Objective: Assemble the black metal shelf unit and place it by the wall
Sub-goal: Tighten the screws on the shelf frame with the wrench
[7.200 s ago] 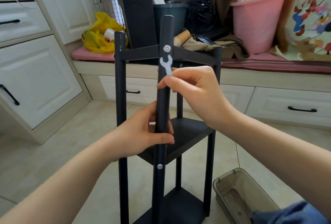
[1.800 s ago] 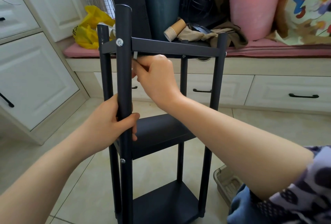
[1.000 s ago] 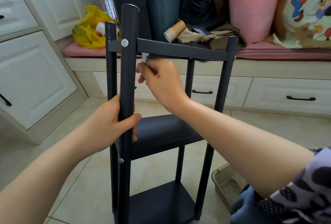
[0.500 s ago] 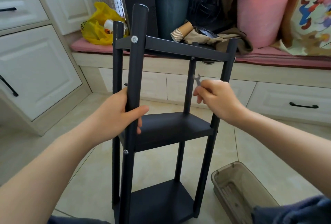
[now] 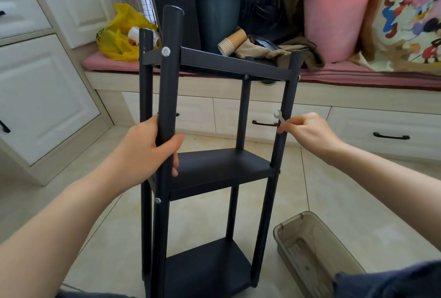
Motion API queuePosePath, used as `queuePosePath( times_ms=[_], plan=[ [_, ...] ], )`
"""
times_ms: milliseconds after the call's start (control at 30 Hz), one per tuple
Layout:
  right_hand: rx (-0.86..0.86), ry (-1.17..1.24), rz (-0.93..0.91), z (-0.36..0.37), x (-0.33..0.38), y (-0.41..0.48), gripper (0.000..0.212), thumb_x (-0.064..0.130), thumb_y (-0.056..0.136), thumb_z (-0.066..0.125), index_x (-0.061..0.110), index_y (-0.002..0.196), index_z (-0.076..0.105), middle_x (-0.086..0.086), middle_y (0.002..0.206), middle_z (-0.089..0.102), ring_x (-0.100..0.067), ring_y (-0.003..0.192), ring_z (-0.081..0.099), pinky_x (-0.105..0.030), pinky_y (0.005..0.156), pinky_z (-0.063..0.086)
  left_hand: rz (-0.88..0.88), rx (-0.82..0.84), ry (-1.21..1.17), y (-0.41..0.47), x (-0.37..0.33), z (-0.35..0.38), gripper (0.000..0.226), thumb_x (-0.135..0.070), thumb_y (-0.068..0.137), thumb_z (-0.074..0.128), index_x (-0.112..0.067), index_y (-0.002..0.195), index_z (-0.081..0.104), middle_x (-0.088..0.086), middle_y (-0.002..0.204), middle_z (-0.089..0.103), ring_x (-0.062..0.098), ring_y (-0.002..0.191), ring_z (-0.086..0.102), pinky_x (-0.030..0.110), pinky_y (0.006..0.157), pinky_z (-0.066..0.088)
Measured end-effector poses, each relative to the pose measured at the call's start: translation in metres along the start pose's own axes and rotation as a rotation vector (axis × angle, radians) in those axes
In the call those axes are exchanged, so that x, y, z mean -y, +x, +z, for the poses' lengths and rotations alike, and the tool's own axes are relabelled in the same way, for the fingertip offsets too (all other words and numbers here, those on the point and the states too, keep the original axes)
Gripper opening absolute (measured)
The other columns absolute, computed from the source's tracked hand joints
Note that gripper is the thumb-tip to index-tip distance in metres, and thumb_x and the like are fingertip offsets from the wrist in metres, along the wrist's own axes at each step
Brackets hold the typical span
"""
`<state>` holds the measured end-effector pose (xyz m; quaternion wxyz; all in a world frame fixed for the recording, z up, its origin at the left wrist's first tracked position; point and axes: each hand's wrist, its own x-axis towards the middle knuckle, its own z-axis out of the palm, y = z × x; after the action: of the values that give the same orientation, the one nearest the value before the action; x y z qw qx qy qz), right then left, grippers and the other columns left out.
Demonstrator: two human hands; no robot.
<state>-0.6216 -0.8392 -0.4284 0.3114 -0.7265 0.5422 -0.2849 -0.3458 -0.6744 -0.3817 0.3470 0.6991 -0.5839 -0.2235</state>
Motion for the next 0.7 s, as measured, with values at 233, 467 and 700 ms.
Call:
queuePosePath(
  times_ms=[233,467,700],
  plan=[
    [-0.005,0.197,0.055,0.009,0.005,0.008,0.017,0.025,0.091,0.064,0.019,0.089,0.079,0.001,0.116,0.068,-0.019,0.114,0.057,-0.035,0.097,0.045,0.002,0.011,-0.007,-0.002,0.003,-0.005,0.02,-0.021,0.096,0.065,-0.009,0.091,0.05,0.007,0.069,0.073,0.023,0.061,0.074,0.027,0.06,0.057],
    [-0.015,0.45,0.12,0.017,0.016,0.009,0.014,0.02,0.093,0.065,0.018,0.089,0.078,0.008,0.103,0.067,-0.019,0.114,0.054,-0.042,0.096,0.048,-0.007,0.078,-0.122,-0.003,0.008,-0.012,0.017,-0.015,0.094,0.066,-0.005,0.099,0.053,0.014,0.072,0.072,0.029,0.065,0.074,0.028,0.063,0.06],
    [-0.119,0.433,0.065,0.018,0.025,0.01,0.018,0.023,0.096,0.059,0.022,0.093,0.076,0.012,0.104,0.063,-0.017,0.117,0.052,-0.035,0.099,0.042,0.007,0.09,-0.137,-0.003,0.014,-0.013,0.013,-0.014,0.097,0.063,-0.012,0.104,0.053,0.013,0.071,0.07,0.031,0.064,0.073,0.03,0.064,0.061]
  ],
)
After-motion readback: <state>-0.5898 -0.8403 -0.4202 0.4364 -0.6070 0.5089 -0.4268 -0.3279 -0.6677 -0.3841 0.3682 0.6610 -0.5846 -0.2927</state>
